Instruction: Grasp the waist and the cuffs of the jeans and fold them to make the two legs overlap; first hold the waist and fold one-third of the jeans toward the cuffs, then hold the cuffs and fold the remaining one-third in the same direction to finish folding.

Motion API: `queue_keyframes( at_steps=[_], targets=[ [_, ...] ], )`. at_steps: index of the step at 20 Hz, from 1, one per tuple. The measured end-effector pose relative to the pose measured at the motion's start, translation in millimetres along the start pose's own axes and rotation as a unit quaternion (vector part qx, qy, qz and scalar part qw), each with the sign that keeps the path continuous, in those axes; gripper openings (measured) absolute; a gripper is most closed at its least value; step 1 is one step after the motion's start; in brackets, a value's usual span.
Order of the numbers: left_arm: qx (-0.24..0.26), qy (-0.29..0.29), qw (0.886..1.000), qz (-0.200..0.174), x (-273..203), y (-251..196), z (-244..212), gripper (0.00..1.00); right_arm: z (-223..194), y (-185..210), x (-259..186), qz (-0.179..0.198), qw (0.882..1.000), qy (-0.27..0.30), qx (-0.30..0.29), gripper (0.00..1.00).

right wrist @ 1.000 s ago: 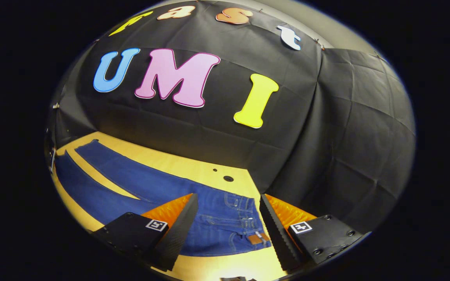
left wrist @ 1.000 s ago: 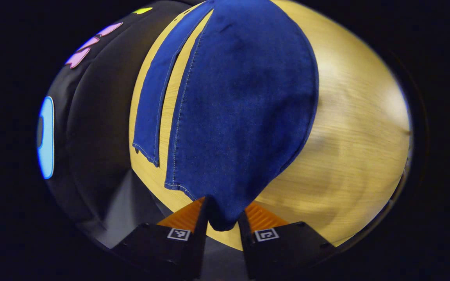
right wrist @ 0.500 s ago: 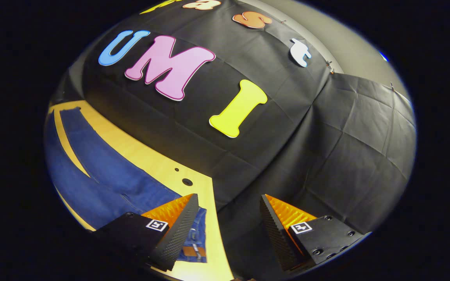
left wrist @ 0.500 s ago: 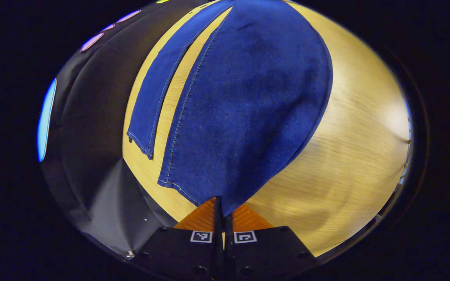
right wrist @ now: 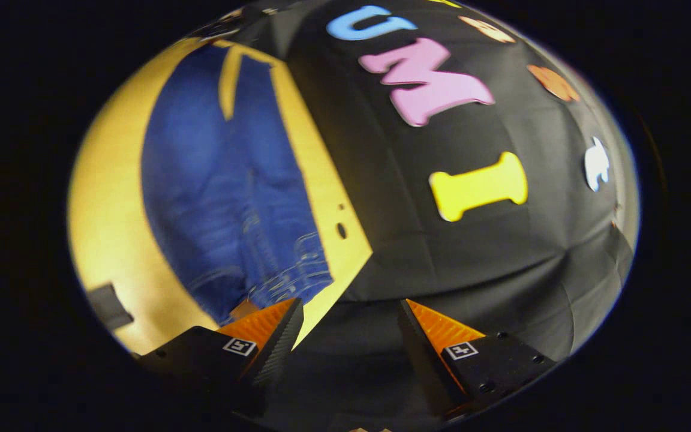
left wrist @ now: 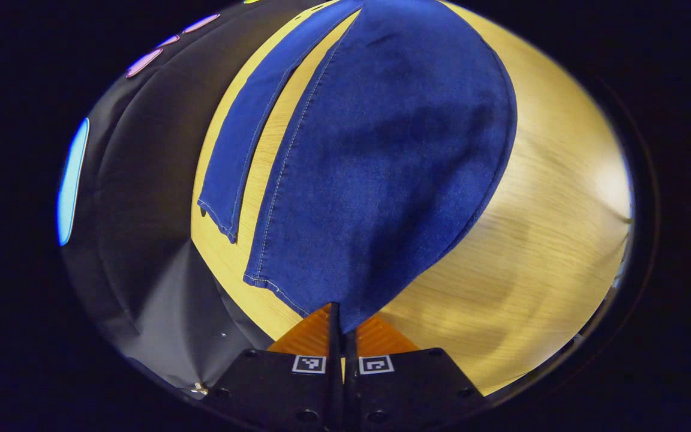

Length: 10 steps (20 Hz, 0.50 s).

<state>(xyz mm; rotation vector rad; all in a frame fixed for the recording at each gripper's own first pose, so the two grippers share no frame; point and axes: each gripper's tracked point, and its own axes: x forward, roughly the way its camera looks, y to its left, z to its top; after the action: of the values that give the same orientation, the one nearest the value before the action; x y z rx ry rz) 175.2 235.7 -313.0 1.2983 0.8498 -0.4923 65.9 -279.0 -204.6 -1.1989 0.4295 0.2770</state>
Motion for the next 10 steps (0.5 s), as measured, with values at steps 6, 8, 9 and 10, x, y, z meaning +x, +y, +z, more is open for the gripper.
queue_keyframes(
  at_steps=[6,8,9,10],
  targets=[
    [-0.018,-0.001,1.0,0.005,1.1,0.1,0.5,0.06,-33.0,78.6,12.2,0.122,0.988,0.025,-0.089,0.98],
    [-0.022,0.003,1.0,0.009,1.5,0.0,0.3,0.06,-49.3,95.1,24.0,0.143,0.982,0.048,-0.113,0.98],
    [-0.022,0.004,1.0,0.009,1.3,0.4,-0.1,0.06,-57.1,103.4,29.8,0.151,0.979,0.058,-0.121,0.98],
    [-0.021,0.005,1.0,0.009,1.4,0.2,0.4,0.06,-63.6,107.5,37.2,0.153,0.978,0.069,-0.127,0.98]
  ],
)
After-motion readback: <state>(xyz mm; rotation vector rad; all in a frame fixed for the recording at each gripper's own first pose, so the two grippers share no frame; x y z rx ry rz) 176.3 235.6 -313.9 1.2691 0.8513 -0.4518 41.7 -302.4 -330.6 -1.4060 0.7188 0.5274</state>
